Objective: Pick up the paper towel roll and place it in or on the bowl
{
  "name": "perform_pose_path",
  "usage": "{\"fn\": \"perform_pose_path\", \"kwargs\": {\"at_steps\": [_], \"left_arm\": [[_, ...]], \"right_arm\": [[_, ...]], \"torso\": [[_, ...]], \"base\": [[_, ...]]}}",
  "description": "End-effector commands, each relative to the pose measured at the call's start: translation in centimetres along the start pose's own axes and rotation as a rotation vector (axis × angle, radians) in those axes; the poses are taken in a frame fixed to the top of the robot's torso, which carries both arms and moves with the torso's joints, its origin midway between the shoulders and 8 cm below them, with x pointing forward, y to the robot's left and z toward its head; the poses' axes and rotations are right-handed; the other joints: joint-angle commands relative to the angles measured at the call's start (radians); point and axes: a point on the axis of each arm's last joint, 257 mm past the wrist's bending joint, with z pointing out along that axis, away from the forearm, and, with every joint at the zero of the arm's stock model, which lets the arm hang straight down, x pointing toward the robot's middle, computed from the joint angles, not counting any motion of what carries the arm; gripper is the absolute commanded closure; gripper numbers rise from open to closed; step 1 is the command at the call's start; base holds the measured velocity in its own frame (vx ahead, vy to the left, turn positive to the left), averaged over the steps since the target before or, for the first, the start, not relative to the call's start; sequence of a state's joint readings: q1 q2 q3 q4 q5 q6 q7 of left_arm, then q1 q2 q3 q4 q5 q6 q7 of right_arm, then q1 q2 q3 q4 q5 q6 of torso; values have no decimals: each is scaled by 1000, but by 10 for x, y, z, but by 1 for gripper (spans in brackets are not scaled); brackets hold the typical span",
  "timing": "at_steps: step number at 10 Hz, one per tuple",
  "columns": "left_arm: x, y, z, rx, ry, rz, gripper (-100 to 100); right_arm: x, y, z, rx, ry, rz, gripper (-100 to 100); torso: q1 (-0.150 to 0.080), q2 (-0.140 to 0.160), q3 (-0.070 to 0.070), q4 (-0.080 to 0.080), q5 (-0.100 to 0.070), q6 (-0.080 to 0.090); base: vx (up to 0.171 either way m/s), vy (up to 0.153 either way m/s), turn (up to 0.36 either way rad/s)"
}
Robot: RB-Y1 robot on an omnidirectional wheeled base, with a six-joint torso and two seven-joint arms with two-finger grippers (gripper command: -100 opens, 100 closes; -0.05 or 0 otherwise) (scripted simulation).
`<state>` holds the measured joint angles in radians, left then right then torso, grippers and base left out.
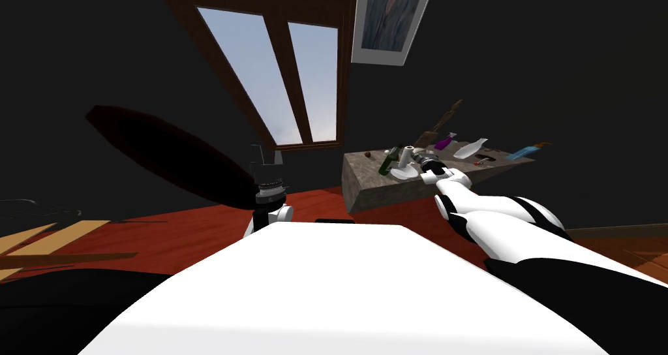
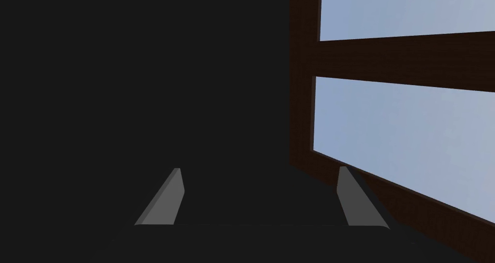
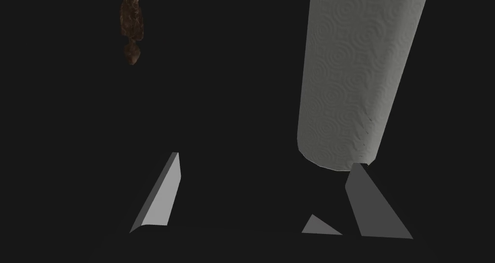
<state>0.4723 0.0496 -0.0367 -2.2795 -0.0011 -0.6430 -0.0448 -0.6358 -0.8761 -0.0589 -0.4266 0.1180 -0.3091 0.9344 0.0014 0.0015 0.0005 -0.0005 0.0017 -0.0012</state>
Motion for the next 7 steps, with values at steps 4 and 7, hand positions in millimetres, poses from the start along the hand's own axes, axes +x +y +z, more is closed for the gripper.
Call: {"fn": "perform_pose_path", "kwargs": {"at_steps": [4,7], "left_arm": [[0,0,0,0,0,0,0],[0,0,0,0,0,0,0]], "right_arm": [[0,0,0,1,1,1,0],[0,-1,0,1,1,1,0]], "torso": [[0,-4,-2,-1,0,0],[0,-5,-3,-1,0,0]], "base": [[-9,-1,3],[0,0,0]]}}
